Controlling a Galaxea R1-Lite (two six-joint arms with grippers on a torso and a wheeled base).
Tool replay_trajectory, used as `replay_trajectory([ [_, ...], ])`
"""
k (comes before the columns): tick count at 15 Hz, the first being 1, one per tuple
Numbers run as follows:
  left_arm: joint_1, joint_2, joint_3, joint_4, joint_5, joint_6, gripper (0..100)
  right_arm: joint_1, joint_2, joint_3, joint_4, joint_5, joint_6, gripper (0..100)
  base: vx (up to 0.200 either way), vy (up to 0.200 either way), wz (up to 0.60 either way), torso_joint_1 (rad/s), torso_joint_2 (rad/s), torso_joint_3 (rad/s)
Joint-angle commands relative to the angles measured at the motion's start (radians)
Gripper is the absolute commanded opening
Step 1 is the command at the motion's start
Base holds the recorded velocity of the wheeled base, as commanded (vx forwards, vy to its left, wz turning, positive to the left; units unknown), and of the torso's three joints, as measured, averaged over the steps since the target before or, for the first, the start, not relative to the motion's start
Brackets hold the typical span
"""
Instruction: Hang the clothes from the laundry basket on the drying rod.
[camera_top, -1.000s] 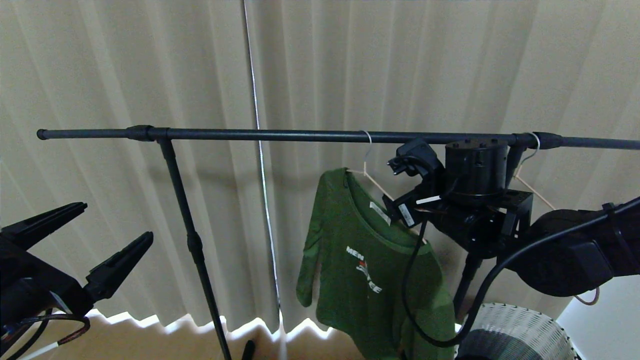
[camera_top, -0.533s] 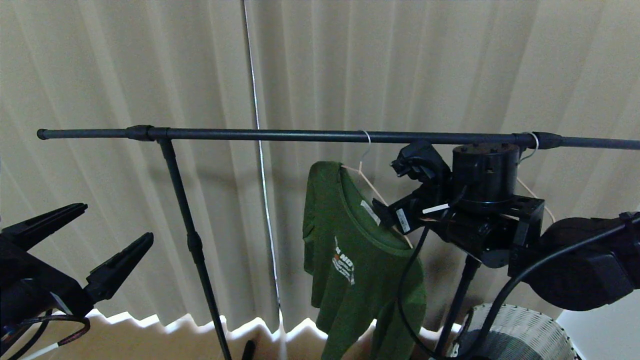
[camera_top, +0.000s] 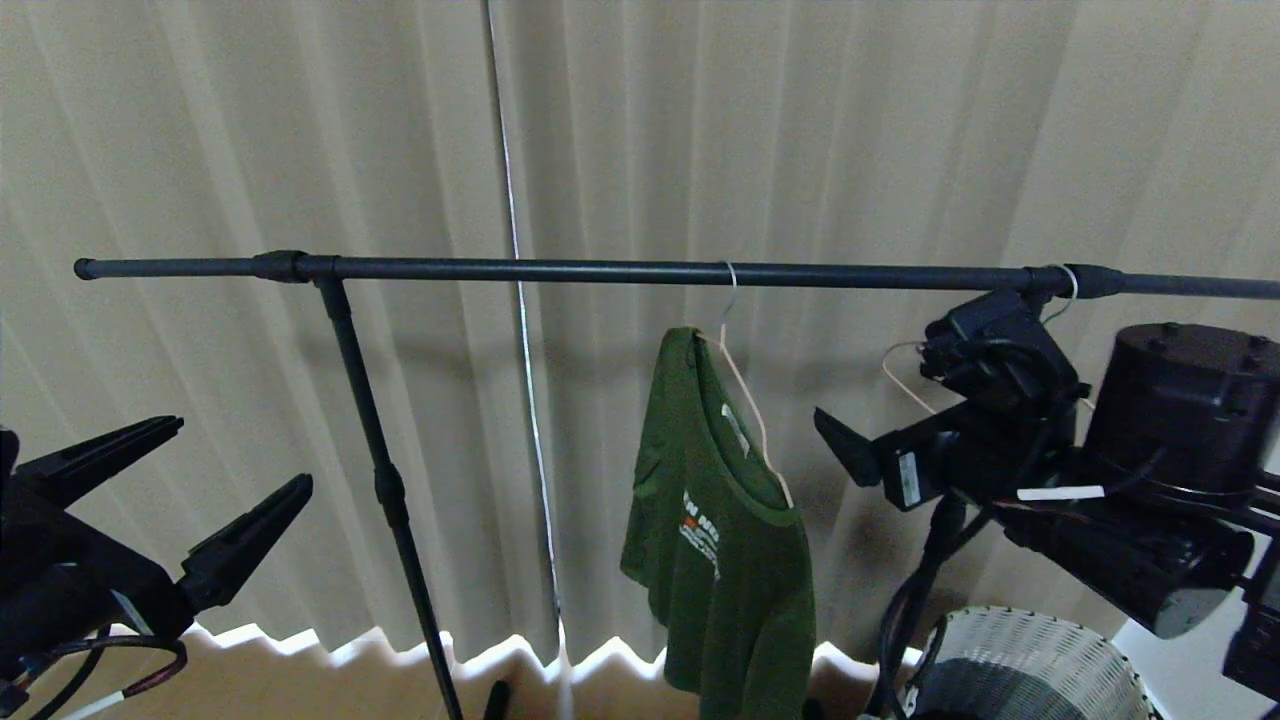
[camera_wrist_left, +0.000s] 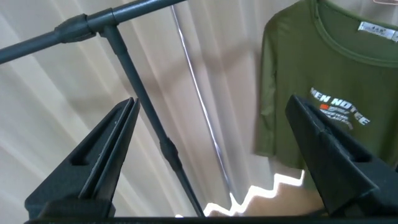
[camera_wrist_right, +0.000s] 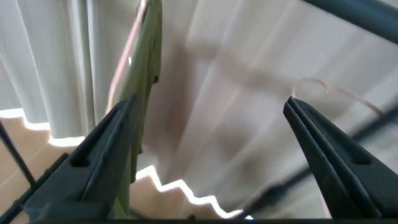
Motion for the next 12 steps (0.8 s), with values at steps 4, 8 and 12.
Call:
replay_trajectory([
  [4,0.09,-0.009,0.069,-0.001,0.002,-0.001,100,-0.141,-0.324,0.214,0.101,-0.006,-0.003,100,0.0,0.0,0.0,0.0,0.0,0.0],
  [8,0.125,-0.056,0.133,0.001,0.002,0.001,100,-0.196,-0.43,0.283,0.207,-0.001,0.001,100,-0.1,0.0,0.0,0.001,0.0,0.0],
  [12,0.132,-0.089,0.149,0.002,0.037,0.048,100,-0.197,-0.466,0.339,0.196,-0.007,0.004,100,-0.2,0.0,0.0,0.002,0.0,0.004],
])
